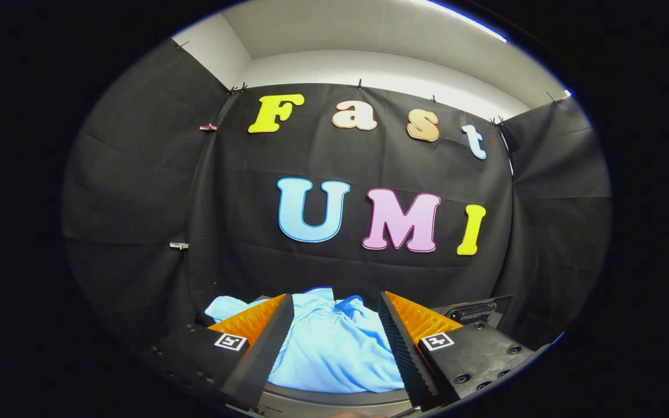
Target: Put the clothes into the washing machine and then close the washing machine lid.
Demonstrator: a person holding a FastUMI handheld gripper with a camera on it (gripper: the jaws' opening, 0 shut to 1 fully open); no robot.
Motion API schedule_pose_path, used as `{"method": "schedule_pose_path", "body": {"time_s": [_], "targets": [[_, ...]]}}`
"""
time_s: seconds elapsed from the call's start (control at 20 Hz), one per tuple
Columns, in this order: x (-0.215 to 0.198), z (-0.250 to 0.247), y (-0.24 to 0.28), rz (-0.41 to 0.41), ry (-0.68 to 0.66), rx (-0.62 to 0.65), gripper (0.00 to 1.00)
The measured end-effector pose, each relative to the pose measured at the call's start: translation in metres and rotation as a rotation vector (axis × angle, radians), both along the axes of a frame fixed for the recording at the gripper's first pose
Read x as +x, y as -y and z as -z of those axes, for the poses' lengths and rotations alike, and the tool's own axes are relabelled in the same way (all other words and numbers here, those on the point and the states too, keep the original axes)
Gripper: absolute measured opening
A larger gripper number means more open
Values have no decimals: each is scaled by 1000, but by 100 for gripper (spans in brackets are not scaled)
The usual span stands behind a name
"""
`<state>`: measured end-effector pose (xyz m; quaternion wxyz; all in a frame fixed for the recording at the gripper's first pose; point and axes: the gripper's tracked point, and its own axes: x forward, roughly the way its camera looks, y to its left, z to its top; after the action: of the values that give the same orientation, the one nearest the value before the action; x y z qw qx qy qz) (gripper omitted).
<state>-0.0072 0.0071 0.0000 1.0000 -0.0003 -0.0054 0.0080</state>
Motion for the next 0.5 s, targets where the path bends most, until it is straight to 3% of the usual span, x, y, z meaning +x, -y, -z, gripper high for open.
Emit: {"method": "schedule_pose_path", "body": {"time_s": [0.5], "targets": [[20, 0, -5, -1, -33, 14, 93]]}}
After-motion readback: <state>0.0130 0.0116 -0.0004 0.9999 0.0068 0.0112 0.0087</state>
